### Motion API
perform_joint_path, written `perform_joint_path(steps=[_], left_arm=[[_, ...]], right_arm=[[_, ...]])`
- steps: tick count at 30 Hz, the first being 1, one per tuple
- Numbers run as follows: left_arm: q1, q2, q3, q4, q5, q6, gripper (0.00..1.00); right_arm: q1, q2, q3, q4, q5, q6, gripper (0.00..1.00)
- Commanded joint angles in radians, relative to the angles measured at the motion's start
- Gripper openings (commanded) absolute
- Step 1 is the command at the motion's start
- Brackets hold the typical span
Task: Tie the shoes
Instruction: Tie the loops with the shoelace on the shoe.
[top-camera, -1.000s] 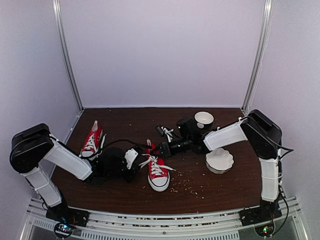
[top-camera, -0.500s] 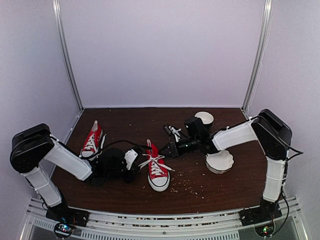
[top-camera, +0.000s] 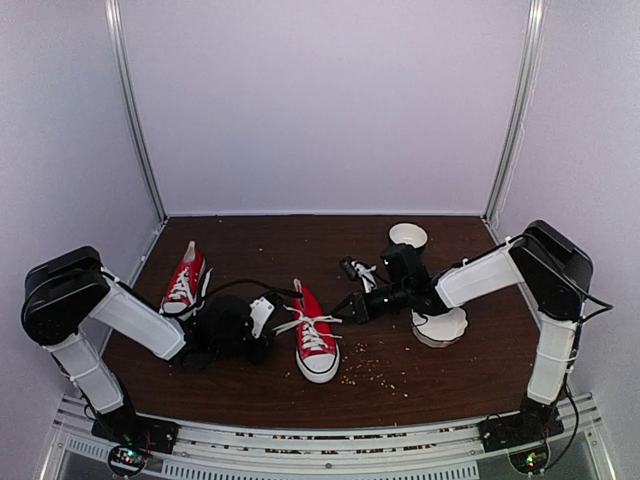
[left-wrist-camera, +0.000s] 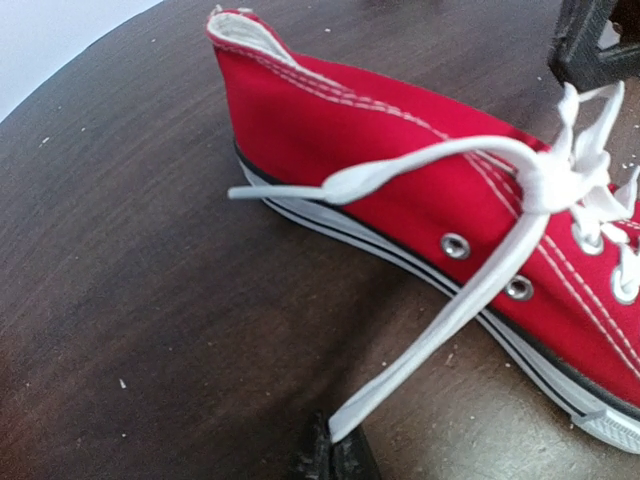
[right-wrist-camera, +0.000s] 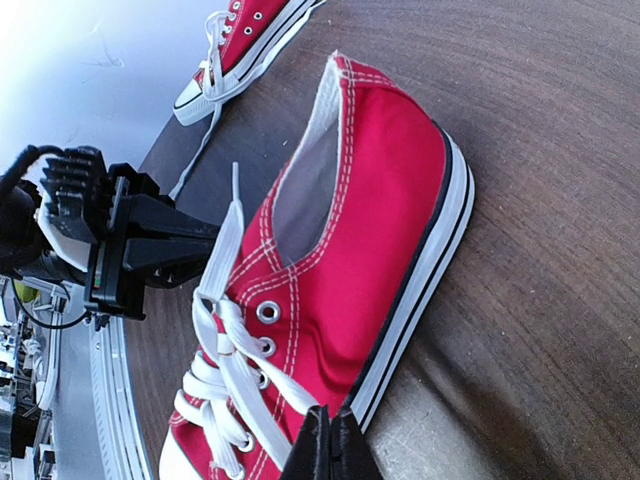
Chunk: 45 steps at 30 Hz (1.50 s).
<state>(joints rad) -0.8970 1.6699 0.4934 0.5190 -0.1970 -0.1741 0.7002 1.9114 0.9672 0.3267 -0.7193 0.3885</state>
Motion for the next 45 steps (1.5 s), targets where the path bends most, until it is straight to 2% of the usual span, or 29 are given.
perform_joint_path(steps=[1, 7, 11, 17, 24, 35, 40, 45], left_arm=[[0.027, -0.005, 0.009, -0.025, -0.055, 0.011, 0.00], [0.024, -0.072, 0.007, 0.035, 0.040, 0.085, 0.00], [0.034, -0.101, 0.028, 0.045, 0.007, 0.102, 0.00], [0.093, -0.024, 0.103, -0.028, -0.025, 0.113, 0.00], [0.096, 0.035, 0.122, -0.051, 0.003, 0.105, 0.00], [0.098, 0.056, 0.097, -0.063, -0.016, 0.084, 0.00], [0.097, 0.059, 0.083, -0.036, 0.014, 0.089, 0.00], [0.098, 0.050, 0.087, -0.025, 0.045, 0.103, 0.00]], right_arm=[[-0.006, -0.049, -0.026, 0.038, 0.010, -0.014, 0.00], [0.006, -0.064, -0.026, 0.058, -0.038, -0.022, 0.00], [0.045, -0.063, -0.021, 0.018, -0.049, -0.057, 0.00], [0.071, -0.111, -0.083, -0.007, -0.024, -0.083, 0.00], [0.064, -0.148, -0.137, -0.067, 0.050, -0.105, 0.00], [0.021, -0.100, -0.134, -0.076, 0.068, -0.112, 0.00], [0.025, -0.060, -0.125, -0.016, 0.021, -0.081, 0.00], [0.059, -0.035, -0.076, -0.039, -0.001, -0.102, 0.01]])
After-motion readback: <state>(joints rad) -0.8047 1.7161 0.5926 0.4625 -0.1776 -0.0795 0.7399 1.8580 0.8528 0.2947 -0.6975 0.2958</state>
